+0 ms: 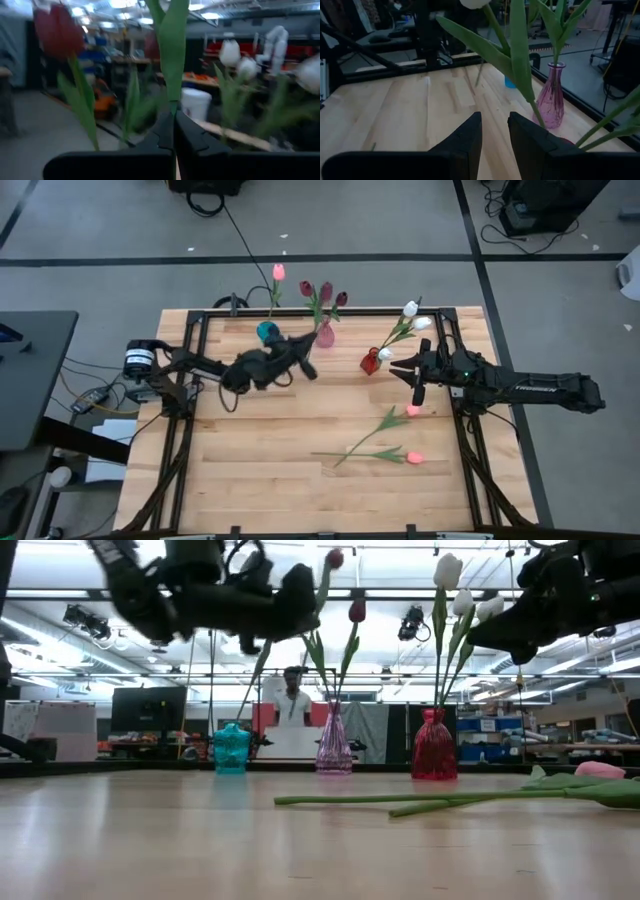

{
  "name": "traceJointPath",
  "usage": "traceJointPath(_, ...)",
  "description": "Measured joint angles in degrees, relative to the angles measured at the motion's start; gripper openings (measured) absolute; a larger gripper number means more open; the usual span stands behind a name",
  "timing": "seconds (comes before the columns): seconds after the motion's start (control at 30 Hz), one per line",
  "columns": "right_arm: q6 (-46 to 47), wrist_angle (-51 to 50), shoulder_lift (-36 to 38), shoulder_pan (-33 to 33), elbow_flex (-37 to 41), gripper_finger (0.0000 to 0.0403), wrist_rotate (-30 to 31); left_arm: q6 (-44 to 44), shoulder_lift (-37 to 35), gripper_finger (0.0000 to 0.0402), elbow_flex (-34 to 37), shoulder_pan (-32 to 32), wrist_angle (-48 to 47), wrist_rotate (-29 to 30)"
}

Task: Sort flowers into vase by color
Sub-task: Put the dark red flower into the violet vase

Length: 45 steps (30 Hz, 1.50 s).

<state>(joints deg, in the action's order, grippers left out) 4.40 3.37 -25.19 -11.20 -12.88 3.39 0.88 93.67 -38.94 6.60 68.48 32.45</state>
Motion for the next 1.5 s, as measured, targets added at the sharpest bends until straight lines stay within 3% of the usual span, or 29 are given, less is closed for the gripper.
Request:
traceJointPath(0.27,-0.52,0.16,-0.70,0.00,-0.01,0.0110,0.01,17.48,8.90,0.0004,-15.42,2.49,3.56,-0.44)
traceJointPath(0.43,-1.15,0.10,-0.70,0.00,-0.01,0.0110,0.06,24.44,14.56,0.0004,-21.32,4.08,8.20,-2.71)
traceJointPath(0.77,-1.26,0.08,-0.70,0.00,0.01,0.0110,0.04,23.93,19.41,0.0002,-21.81,8.74,19.86,-5.85)
traceJointPath(1.5,-1.50,1.01,-0.74,0.00,0.01,0.0110,-0.46,17.96,23.19,0.0002,-21.90,13.11,18.70,-8.09)
